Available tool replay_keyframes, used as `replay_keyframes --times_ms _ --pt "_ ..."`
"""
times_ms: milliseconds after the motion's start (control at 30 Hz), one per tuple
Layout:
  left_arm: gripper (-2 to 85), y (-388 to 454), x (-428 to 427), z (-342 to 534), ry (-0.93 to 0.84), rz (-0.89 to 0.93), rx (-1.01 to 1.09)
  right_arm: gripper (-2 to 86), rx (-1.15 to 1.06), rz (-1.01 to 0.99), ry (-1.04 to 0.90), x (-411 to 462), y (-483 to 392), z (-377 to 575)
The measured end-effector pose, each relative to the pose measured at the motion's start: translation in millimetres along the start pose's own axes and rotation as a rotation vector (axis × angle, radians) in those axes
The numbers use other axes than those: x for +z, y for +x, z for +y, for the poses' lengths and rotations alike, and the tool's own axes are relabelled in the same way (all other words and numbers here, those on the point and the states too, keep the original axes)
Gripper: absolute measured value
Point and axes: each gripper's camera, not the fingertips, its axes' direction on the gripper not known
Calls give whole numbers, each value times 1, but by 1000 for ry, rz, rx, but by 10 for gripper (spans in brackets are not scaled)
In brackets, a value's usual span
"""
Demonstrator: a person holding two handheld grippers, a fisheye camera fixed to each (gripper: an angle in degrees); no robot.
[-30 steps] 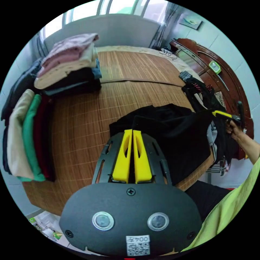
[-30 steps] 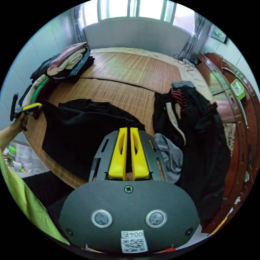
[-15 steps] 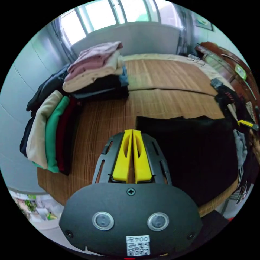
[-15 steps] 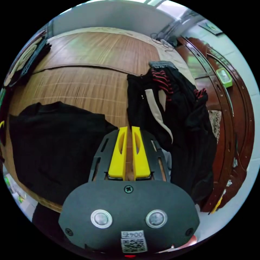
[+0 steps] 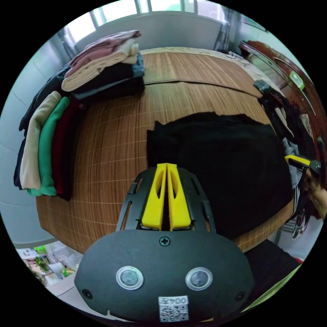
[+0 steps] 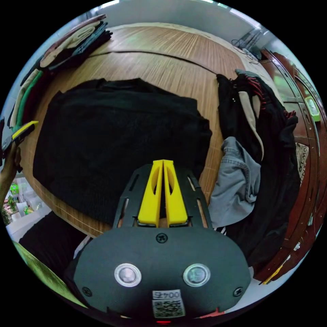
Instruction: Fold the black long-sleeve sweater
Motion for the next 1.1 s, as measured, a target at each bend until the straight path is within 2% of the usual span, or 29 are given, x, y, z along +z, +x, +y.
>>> replay_keyframes --times_ms 100,200,333,433,500,567,667,833,1000,1100 --pt "6 5 17 -12 -37 -27 107 -6 -35 2 -120 29 3 -3" --pt "3 -9 64 -28 -231 -9 175 -5 10 -66 -164 38 20 -11" --pt "2 -58 50 -47 -236 140 75 0 -4 -166 -196 27 51 -21" --pt "4 -85 -2 -56 -30 150 30 34 85 -231 68 -14 91 -23" --pt "8 -100 -15 -67 21 138 33 82 144 -270 110 -19 116 -32" --pt "15 -118 -16 -81 30 113 26 125 159 -298 84 -7 140 -48" --pt "42 -149 -11 -108 15 95 15 134 182 -307 57 9 160 -65" --pt "105 -189 -13 -144 21 196 43 136 228 -397 57 23 180 -77" --pt "112 -201 -7 -167 -22 258 104 132 190 -383 -6 38 180 -78" --pt "87 -202 -1 -181 -62 261 125 119 193 -397 -1 41 181 -79"
